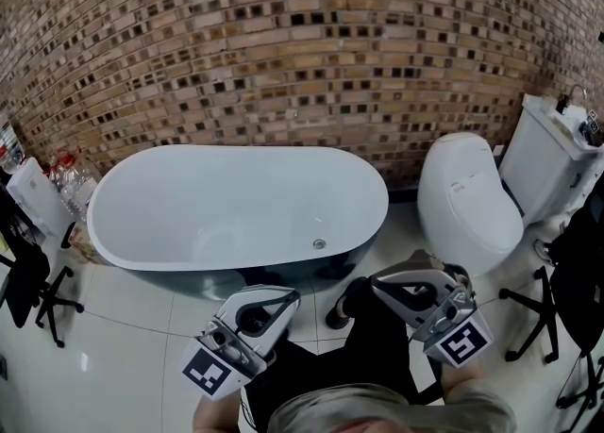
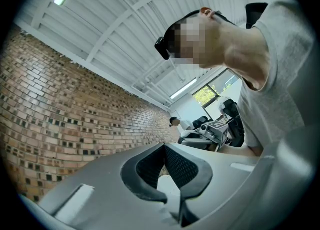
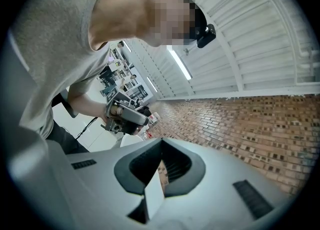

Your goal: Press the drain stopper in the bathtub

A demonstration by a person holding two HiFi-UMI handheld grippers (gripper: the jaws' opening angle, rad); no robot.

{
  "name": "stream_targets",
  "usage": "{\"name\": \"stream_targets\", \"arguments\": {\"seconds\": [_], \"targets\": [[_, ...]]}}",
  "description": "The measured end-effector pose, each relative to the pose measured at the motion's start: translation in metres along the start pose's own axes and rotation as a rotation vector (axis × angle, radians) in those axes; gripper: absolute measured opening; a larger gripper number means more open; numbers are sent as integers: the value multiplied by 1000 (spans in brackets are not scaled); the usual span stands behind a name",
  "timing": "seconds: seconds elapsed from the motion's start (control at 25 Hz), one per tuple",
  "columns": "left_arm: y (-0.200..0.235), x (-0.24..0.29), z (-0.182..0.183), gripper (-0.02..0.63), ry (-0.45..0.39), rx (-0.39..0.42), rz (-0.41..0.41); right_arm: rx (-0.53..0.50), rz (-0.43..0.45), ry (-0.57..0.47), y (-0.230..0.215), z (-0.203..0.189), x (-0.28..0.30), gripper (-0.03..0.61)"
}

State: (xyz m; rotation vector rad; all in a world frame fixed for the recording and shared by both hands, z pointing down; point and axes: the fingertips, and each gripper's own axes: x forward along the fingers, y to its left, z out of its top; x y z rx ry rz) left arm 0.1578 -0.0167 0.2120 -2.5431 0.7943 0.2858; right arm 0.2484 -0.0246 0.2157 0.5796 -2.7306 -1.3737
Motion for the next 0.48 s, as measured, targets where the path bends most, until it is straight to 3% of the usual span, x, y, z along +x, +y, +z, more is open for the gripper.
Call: {"name": "stream_targets", "arguments": {"seconds": [0.48], "targets": [[1, 0, -3, 0, 5, 5, 3, -12, 6, 10, 1, -4, 3, 0]]}}
